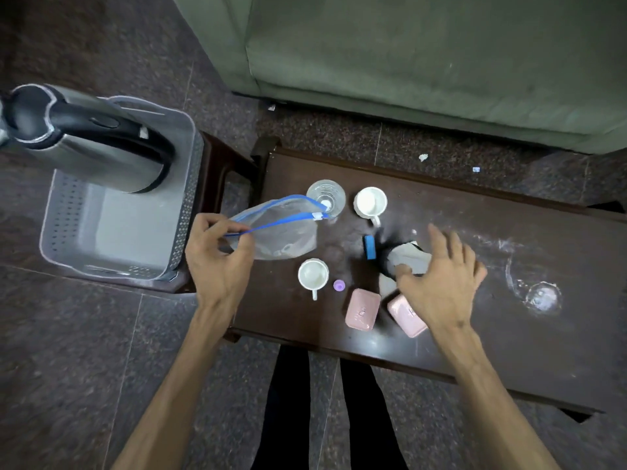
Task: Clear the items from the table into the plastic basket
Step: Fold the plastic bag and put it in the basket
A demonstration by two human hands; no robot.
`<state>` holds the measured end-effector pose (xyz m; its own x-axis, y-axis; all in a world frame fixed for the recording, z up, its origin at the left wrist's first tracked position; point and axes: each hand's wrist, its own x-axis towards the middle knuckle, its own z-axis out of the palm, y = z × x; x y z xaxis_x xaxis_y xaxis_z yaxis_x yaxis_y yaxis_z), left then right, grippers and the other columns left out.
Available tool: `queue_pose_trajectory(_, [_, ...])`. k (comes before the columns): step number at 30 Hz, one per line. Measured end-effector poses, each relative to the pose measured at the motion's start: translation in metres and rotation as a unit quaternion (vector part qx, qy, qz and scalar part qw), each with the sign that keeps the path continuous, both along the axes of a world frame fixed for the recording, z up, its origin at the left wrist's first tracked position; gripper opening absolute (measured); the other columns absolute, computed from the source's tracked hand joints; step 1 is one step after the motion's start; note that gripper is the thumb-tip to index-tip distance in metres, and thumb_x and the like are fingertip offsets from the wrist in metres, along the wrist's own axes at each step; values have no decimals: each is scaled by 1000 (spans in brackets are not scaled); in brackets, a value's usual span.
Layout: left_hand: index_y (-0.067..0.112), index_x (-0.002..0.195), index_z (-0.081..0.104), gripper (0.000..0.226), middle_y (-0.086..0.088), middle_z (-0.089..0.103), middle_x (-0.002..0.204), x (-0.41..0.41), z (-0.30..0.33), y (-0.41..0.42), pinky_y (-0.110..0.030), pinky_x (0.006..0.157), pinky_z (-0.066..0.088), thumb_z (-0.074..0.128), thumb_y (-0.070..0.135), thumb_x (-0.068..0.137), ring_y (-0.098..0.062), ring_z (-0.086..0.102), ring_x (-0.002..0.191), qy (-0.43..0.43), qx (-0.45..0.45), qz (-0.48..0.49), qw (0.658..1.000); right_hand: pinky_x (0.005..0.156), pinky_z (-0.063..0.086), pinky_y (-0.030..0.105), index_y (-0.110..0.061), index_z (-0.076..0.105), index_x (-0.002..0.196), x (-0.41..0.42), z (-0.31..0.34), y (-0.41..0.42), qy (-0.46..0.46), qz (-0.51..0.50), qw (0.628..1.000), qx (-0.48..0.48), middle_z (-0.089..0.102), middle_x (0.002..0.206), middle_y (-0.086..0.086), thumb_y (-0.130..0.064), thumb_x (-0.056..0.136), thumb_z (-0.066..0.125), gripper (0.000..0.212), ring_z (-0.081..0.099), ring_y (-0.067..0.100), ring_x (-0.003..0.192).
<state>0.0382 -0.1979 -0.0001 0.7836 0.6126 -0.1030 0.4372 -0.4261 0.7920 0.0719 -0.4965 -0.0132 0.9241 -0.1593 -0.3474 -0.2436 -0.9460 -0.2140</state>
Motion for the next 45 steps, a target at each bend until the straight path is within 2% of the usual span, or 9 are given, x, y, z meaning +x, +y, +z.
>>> queue_pose_trajectory(4, [14, 73, 76, 8, 3, 64, 82, 1, 17, 32, -51, 75, 55, 69, 12, 76, -20, 61, 82, 9, -206, 2, 979, 103, 33, 5, -34, 52, 143, 23, 34, 57, 69, -15, 925, 373, 56, 143, -14, -4, 77, 78, 77, 50, -8, 125])
queue_pose_trajectory(7, [17, 72, 74, 8, 1, 61, 65, 3, 30, 59, -29, 58, 43, 70, 12, 77, -17, 54, 64, 24, -290, -3, 957, 108, 44, 12, -22, 60, 138, 48, 37, 107, 223, 61, 834, 501, 67, 136, -4, 7, 81, 80, 67, 59, -10, 122])
queue_pose_trajectory(11, [17, 103, 74, 26, -3, 65, 78, 5, 34, 101, -28, 57, 49, 59, 1, 90, -18, 58, 63, -16, -397, 89, 913, 108, 52, 48, -13, 72, 121, 53, 30, 165, 308, 42, 813, 493, 78, 110, 19, 5, 88, 74, 38, 74, 31, 109])
queue_pose_trajectory(15, [-2, 125, 65, 45, -17, 71, 107, -16, 21, 128, -42, 85, 55, 53, 31, 97, -32, 68, 96, 22, -488, 96, 867, 89, 58, 31, -13, 75, 113, 37, 21, 200, 287, -19, 806, 518, 80, 101, 14, 9, 88, 70, 34, 75, 15, 87])
queue_pose_trajectory(25, [16, 120, 66, 48, 3, 80, 77, -62, -9, 163, -20, 60, 55, 82, 8, 75, -7, 72, 66, 79, -374, 178, 907, 63, 52, 18, -27, 57, 115, 15, 19, 247, 147, -15, 870, 470, 80, 78, 3, -4, 86, 75, 41, 75, 14, 71])
queue_pose_trajectory(35, [23, 101, 76, 36, 8, 68, 74, -71, -2, 184, -30, 69, 48, 72, -9, 87, -7, 63, 71, -26, -351, 168, 921, 66, 54, 21, -14, 64, 90, 16, 32, 269, 132, -139, 826, 530, 79, 72, 2, 10, 86, 74, 26, 70, 11, 66])
queue_pose_trajectory(39, [15, 114, 76, 42, 12, 61, 77, -70, 8, 198, -18, 73, 50, 72, -15, 84, -5, 56, 73, 2, -340, 64, 938, 79, 54, 16, -12, 75, 109, 21, 33, 272, 144, -38, 829, 539, 74, 74, -8, 11, 86, 73, 33, 66, 5, 74])
queue_pose_trajectory(42, [14, 120, 73, 52, -8, 55, 89, -68, 16, 219, -33, 80, 48, 75, -17, 80, -21, 51, 84, 55, -324, 16, 944, 87, 51, 14, -17, 74, 121, 22, 39, 276, 134, 59, 861, 486, 76, 83, -2, 13, 82, 76, 49, 64, -1, 78])
queue_pose_trajectory(45, [18, 106, 79, 30, -10, 73, 101, -66, 26, 236, -20, 71, 56, 80, -2, 85, -19, 62, 86, 115, -222, -39, 967, 88, 53, 20, -24, 79, 112, 21, 43, 288, 73, 146, 904, 395, 76, 88, -5, 0, 81, 82, 39, 66, 4, 81])
